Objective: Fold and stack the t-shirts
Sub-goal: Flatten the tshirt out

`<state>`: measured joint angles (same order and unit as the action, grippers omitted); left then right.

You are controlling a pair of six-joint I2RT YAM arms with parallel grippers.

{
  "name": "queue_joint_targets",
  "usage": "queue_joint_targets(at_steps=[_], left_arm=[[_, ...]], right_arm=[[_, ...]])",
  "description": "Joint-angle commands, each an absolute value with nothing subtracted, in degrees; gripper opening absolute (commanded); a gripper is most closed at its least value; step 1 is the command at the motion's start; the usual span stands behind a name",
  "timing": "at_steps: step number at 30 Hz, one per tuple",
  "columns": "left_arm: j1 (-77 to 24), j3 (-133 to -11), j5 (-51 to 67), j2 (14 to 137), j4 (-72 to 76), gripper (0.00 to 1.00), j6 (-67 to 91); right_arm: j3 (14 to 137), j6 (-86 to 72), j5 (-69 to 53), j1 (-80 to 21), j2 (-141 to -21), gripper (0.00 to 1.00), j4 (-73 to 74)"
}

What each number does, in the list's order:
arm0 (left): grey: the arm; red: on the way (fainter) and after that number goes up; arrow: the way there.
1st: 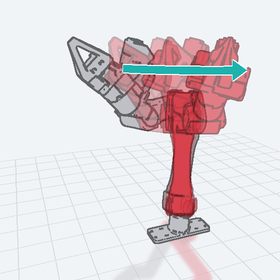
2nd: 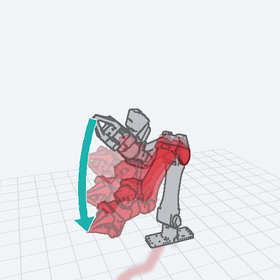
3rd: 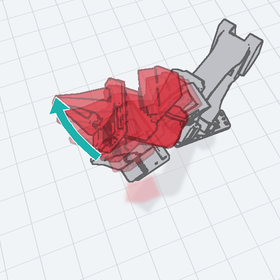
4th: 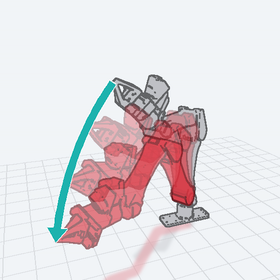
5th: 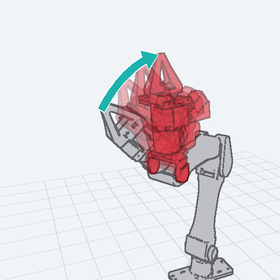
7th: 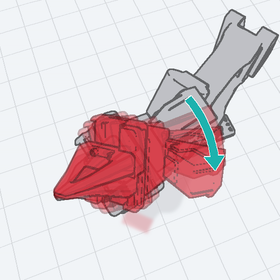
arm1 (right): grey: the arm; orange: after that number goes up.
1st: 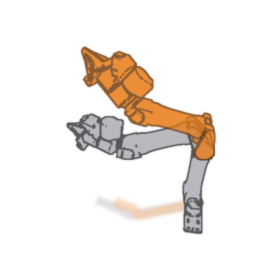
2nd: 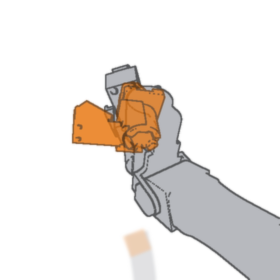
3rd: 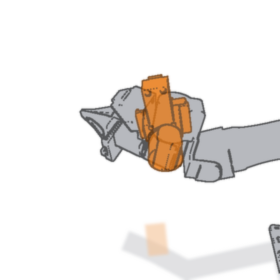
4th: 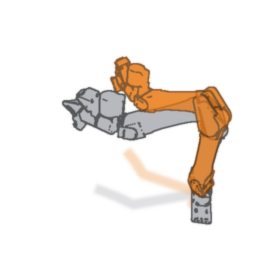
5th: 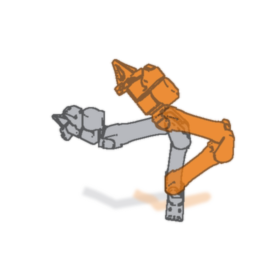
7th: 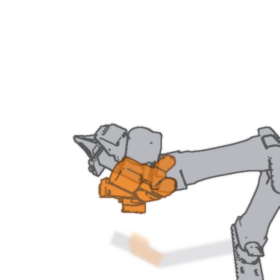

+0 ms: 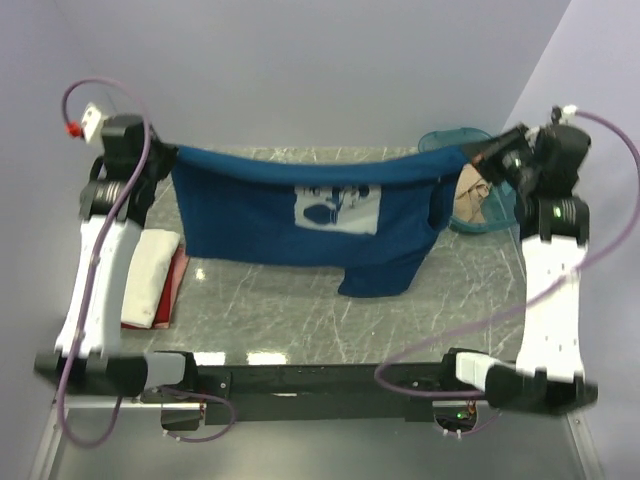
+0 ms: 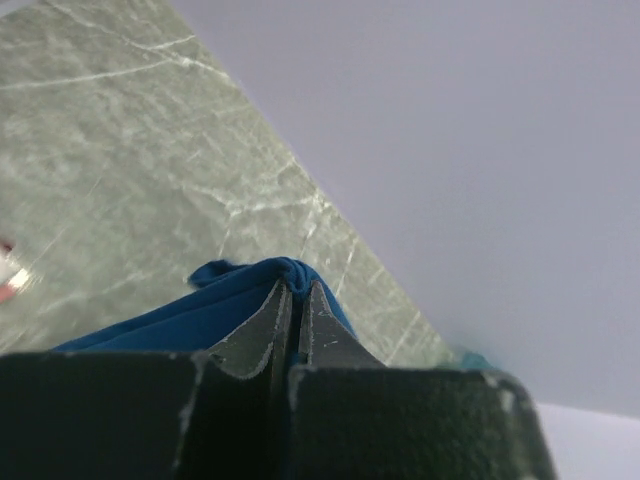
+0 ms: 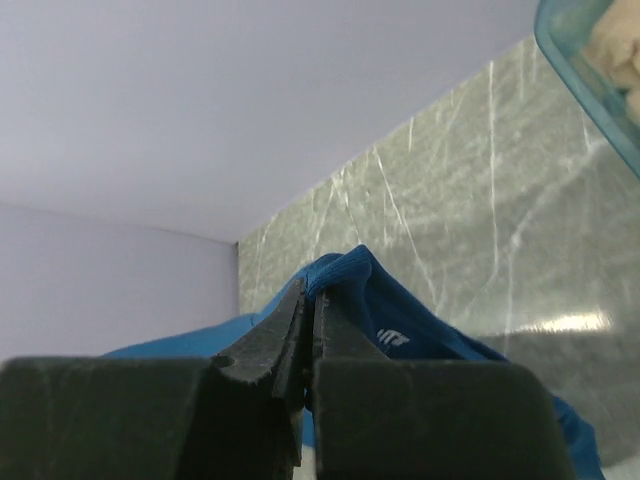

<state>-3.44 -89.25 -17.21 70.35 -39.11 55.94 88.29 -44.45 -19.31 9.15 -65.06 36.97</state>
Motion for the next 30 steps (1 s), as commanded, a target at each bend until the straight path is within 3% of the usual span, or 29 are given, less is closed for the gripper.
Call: queue_joint_targets(at_steps=[1,6,11,22,30], left_arm=[[-0.97,-100.14,-14.95,80.81,-32.08,0.01,53.79],[-0.18,-121.14,-11.61,94.38,-34.89,0.01,52.74],[3.69,-126.48,-9.14,96.95,-35.52,0.0,51.94],[5.89,-81.59,-6.86,79.12,-25.77,0.0,53.0],[5.89,-52.58,-5.45,77.26,-21.98,0.0,57.74]], right_arm=[[97.01,-45.79,-20.74,9.67,-72.75,0.0,28.31],[114.85,-47.63,-21.79,9.58,-86.56,0.0,28.39],[121.12,-48.78,-23.03,9.32,-90.88,0.0,28.92],[79.15,-46.59,-23.03,9.05,-76.65,0.0,20.13],[56.79,-42.1,-20.48,9.14,-79.27,0.0,16.26]])
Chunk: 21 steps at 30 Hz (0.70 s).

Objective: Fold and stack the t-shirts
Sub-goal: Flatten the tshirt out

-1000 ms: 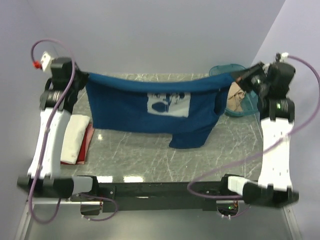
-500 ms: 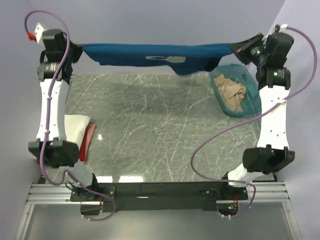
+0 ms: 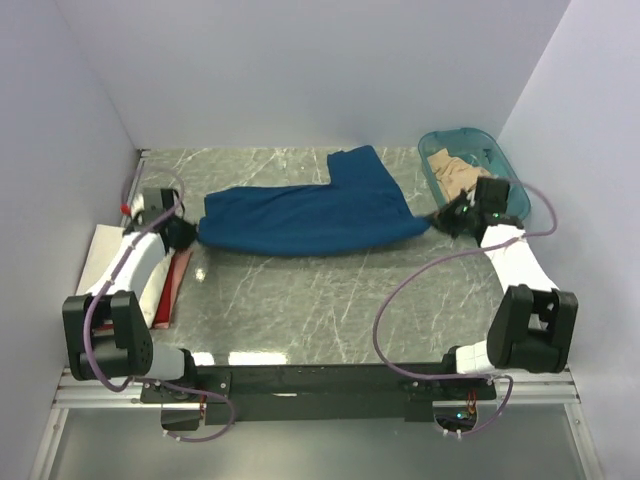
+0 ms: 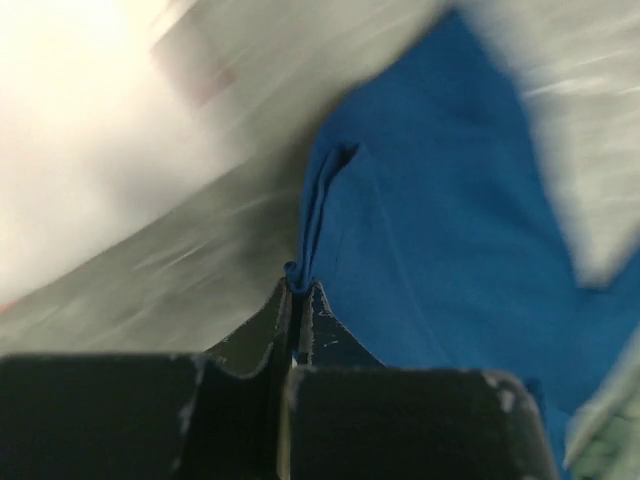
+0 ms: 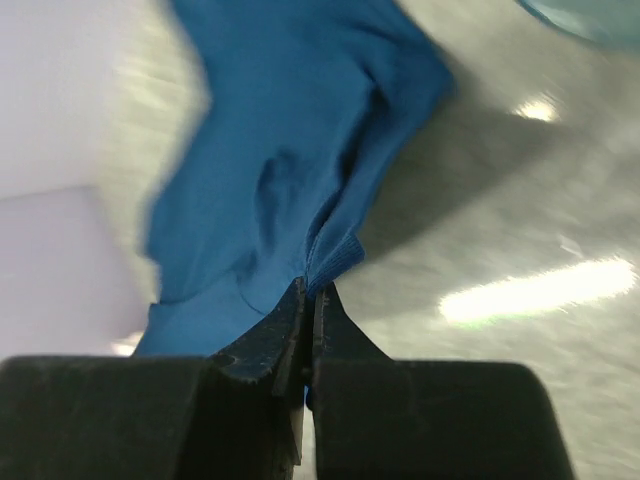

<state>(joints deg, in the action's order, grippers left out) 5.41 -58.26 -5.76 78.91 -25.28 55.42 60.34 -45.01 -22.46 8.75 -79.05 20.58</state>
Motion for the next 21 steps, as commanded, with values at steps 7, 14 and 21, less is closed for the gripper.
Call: queue_joint_targets(at_steps=[7,14,21], left_arm=[[5.8,-39.21,-6.93,70.32,-21.97,0.01,60.11],[5.8,-32.09,-8.26,63.82,-24.96,0.01,61.43],[5.8,-28.66,-9.84,58.02,-29.0,0.03,62.75]], right_arm=[[46.86,-38.33,-18.9,11.95,-79.46,0.0,18.28],[39.03,-38.06,-15.56,14.41,-74.18,0.0,21.53],[35.95,-37.35,-14.76,17.31,-73.04,0.0,24.52]])
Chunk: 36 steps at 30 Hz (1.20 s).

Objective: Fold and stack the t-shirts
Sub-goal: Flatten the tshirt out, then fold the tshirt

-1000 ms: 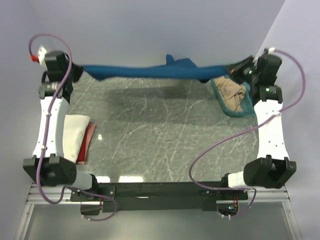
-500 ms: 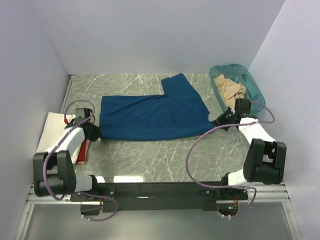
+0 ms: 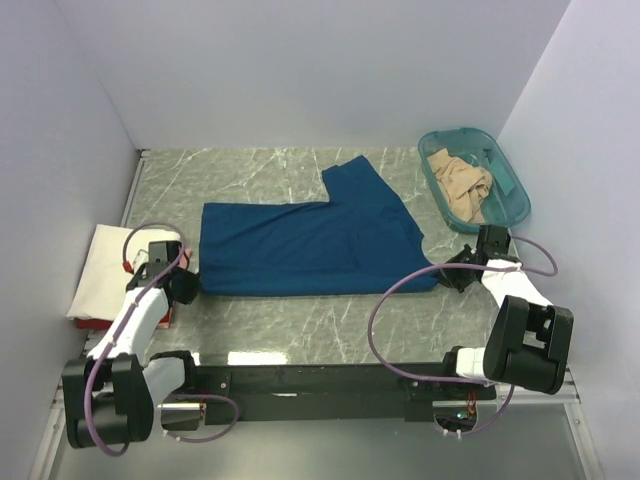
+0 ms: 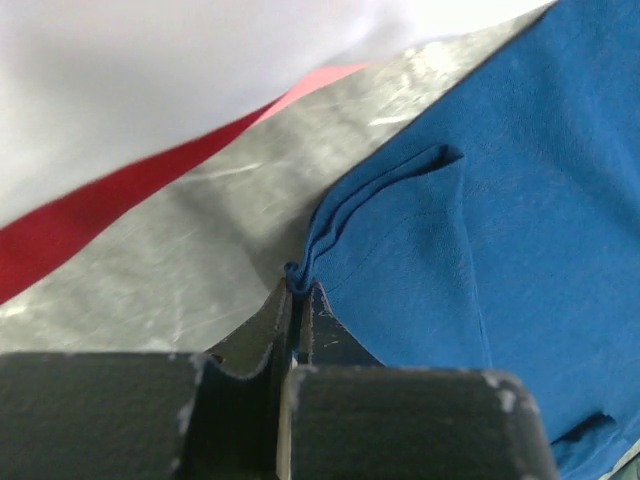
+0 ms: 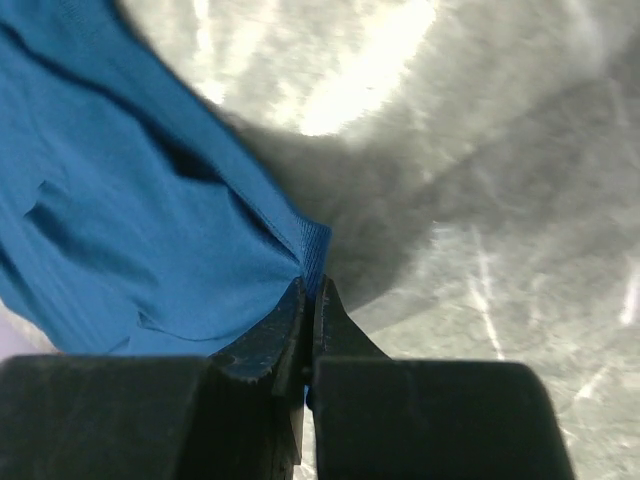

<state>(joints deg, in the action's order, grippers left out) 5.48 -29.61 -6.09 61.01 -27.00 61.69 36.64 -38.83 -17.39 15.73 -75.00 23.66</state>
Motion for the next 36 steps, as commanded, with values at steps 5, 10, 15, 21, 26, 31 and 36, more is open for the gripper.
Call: queue_joint_targets(at_steps=[5,10,15,21,26,31,36], left_arm=[[5.8,-26.02,-9.85,53.62,-30.94,0.15,64.16],[5.8,-27.33,-10.46,49.67,-34.1,0.47,64.34],[5.89,-32.69,-11.86,46.76,-36.04,0.65,62.59],[5.8,-41.47,-12.39,53.67,-33.05,0.64,60.12],[4.84,-50.51,-15.37,63.88,-30.68,0.56,60.38],[3.25,-61.84,-18.19,78.99,-29.09,0.48,59.85],[0.71,-73.89,-20.83,95.78,-31.54,0.39,60.12]], right_arm=[[33.84,-36.21,-16.78,19.07,-71.9,0.0,24.52],[34.1,-34.37,-17.58,19.69,-69.7,0.35,26.01],[36.2,-34.98,-16.27,19.51,-66.37,0.81,27.68],[41.64,-36.91,-13.11,14.26,-63.46,0.85,26.2],[52.8,-37.71,-3.96,0.28,-69.07,0.85,27.24],[63.09,-34.9,-4.92,-5.0,-78.56,0.76,23.03],[77.67,-30.69,-2.82,-8.08,-92.53,0.7,22.23]])
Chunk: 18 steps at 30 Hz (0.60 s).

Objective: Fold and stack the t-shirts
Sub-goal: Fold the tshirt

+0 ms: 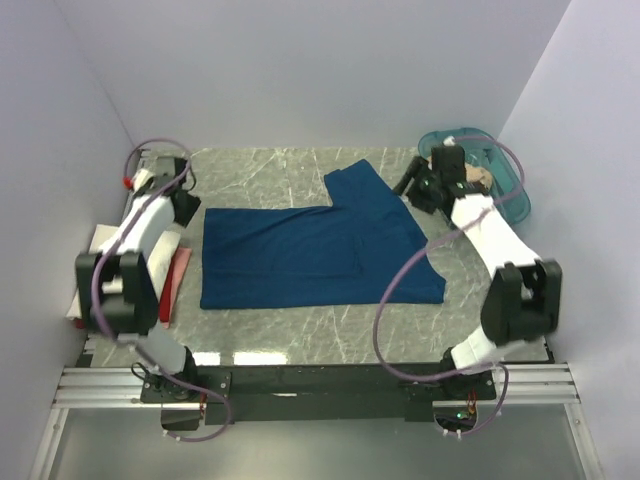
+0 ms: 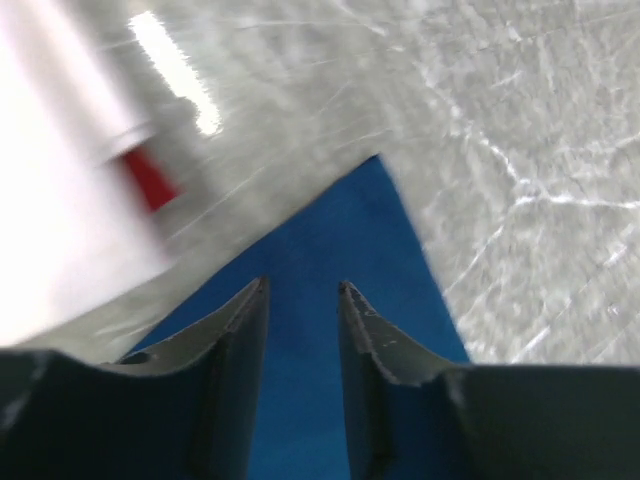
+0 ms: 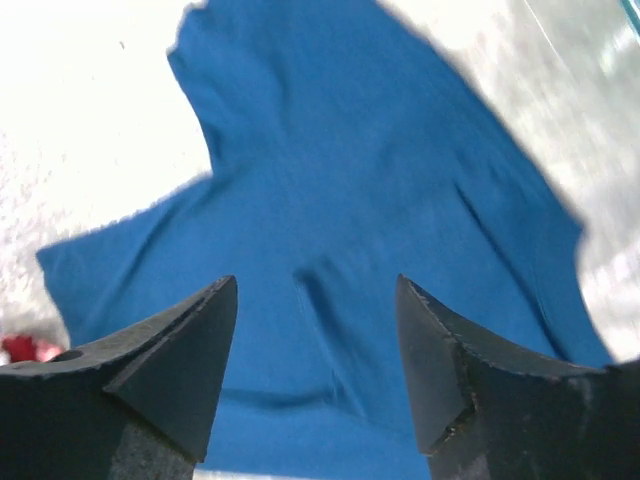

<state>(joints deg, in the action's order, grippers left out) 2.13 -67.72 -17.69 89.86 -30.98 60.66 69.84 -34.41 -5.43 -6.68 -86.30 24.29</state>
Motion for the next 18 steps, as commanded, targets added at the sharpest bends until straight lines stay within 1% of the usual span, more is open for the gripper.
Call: queue_joint_targets(at_steps=[1,2,3,4,8,11,18], left_arm=[[0.44,-78.01,-20.83,98.15,-31.9,0.38,60.2],[0.35,-79.96,-20.92,100.35,-32.25,0.37,60.21],[0.35,-81.98,-20.92,104.55,-32.6,0.37,60.29],[-1.3,-85.83,-21.09,106.59,-33.65,0.36,60.38],[-2.63,-93.85,-21.71,116.43,-36.38,0.36,61.52],[-2.73,-96.68,-22.06,119.69,-37.44,0.36,62.66],[-2.72,-99.4,-23.73,123.74,-38.4,0.37,64.25]], right_arm=[[80.04,-30.24,-2.64,-8.09,-94.64,0.7,22.41],[84.51,-29.63,-2.46,-8.35,-98.75,0.69,22.59],[86.9,-28.58,-2.37,-8.26,-100.7,0.68,22.85],[89.01,-28.22,-1.94,-8.26,-102.64,0.68,23.11],[100.86,-26.11,-1.67,-8.26,-112.91,0.68,24.08],[106.85,-25.05,-2.19,-8.35,-118.54,0.68,24.26],[115.57,-23.56,-4.3,-8.35,-126.99,0.68,23.2]])
